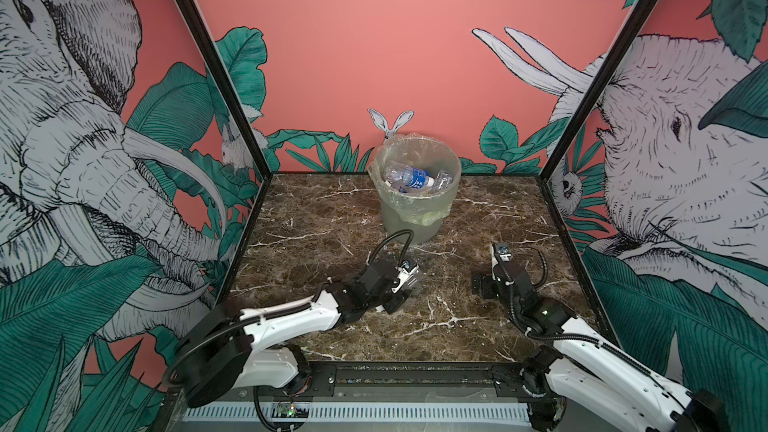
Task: Throw the plastic bottles in the bin
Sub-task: 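Carry the bottle with the left gripper up toward the bin, then open the left gripper over the bin to drop the bottle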
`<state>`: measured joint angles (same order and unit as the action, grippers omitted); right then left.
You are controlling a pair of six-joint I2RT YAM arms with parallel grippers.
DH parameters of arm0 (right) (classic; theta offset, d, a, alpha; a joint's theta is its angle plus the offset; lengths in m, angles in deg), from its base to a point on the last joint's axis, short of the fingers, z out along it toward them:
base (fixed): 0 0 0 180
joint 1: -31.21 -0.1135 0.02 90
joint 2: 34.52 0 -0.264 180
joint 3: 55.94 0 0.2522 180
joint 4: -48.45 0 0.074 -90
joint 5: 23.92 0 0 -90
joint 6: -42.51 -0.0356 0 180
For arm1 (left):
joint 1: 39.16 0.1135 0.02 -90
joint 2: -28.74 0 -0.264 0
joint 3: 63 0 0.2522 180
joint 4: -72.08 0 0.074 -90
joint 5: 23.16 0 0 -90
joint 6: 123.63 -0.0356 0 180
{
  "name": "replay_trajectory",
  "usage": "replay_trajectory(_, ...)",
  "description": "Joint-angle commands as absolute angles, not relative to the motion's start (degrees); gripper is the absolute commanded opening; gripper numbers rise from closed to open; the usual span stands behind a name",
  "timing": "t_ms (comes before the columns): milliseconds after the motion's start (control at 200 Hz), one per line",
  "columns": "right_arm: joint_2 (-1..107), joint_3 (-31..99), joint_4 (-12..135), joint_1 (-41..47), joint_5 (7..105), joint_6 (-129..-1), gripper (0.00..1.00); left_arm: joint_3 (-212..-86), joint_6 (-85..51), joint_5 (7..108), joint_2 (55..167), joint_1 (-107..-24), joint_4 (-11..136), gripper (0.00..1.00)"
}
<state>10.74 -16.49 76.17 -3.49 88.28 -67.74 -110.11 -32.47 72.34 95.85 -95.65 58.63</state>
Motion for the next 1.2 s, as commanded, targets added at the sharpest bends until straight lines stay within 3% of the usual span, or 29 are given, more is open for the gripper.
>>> replay_trajectory(0, 10.5, -16.9, 74.3, -3.2, 88.5, -68.2, 0.99, -108.0, -30.6, 77.8, 86.5, -95.6, 59.4, 0.28)
replay_trajectory(285, 9.7, -16.8, 74.3, -3.2, 87.5, -68.2, 0.99, -110.3, -32.0, 86.8, 67.3, -95.4, 50.5, 0.26)
replay_trajectory(490, 8.7, -16.7, 74.9, -3.2, 87.0, -68.2, 0.99, -119.7, -36.3, 89.8, 65.9, -95.1, 47.4, 0.26)
replay_trajectory(660, 7.7, -16.1, 76.1, -3.2, 87.0, -68.5, 0.99, -129.5, -41.7, 91.1, 74.5, -94.4, 49.7, 0.25)
replay_trajectory(805, 5.6, -16.2, 76.8, -3.2, 86.7, -68.7, 0.99, -140.1, -42.6, 83.1, 86.8, -89.4, 54.7, 0.25)
replay_trajectory(1000, 3.6, -16.2, 77.8, -3.2, 85.8, -69.1, 1.0, -164.4, -39.8, 71.7, 111.4, -80.9, 56.3, 0.26)
replay_trajectory(1055, 3.2, -16.2, 78.0, -3.2, 86.2, -69.1, 1.0, -172.6, -36.8, 66.8, 119.1, -77.2, 54.9, 0.36)
replay_trajectory(1100, 3.2, -16.1, 78.1, -3.1, 86.4, -69.0, 0.99, -179.1, -33.9, 63.8, 124.3, -75.1, 52.7, 0.55)
replay_trajectory(1180, 3.4, -16.1, 78.3, -3.1, 86.8, -68.9, 0.99, -184.4, -31.4, 62.0, 128.1, -73.5, 51.2, 0.97)
replay_trajectory(1195, 3.5, -16.0, 78.4, -3.1, 86.9, -68.9, 0.99, -184.3, -31.3, 62.2, 128.0, -73.5, 51.4, 0.99)
